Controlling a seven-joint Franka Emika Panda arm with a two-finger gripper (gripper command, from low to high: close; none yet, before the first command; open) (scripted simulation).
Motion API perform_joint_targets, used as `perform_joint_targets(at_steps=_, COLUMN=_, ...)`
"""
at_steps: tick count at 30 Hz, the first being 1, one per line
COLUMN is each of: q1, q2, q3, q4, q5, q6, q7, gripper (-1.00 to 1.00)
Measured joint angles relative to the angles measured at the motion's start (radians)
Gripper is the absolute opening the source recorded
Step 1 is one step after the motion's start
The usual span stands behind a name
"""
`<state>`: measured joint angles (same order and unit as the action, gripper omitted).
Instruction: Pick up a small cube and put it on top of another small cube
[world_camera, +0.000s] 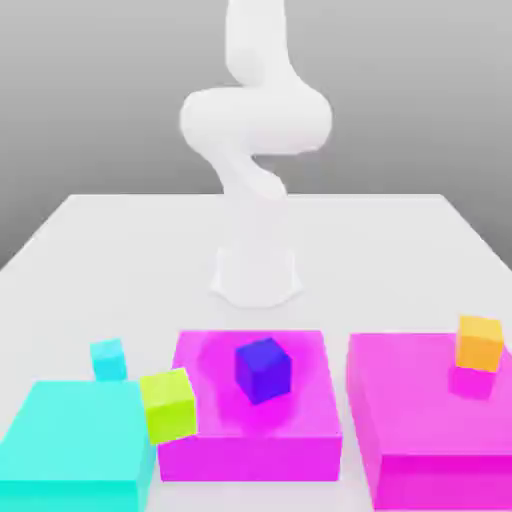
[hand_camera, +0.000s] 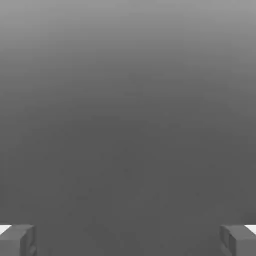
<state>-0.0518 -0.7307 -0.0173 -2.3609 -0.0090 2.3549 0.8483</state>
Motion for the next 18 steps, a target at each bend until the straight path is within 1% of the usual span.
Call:
perform_joint_targets(at_steps=14, q1=-0.342, q2=0.487, q3=-0.143, q4=-0.396, q5=-0.044, q6=0.373, q7=0.318, gripper=0.00)
perform_joint_targets(at_steps=16, q1=-0.389, q2=0.574, q3=-0.177, q4=-0.459, q5=-0.042, q6=0.437, q7=0.365, gripper=0.00)
perform_joint_targets(at_steps=18, q1=-0.433, q2=0.669, q3=-0.215, q4=-0.520, q5=-0.021, q6=0.506, q7=0.397, gripper=0.00)
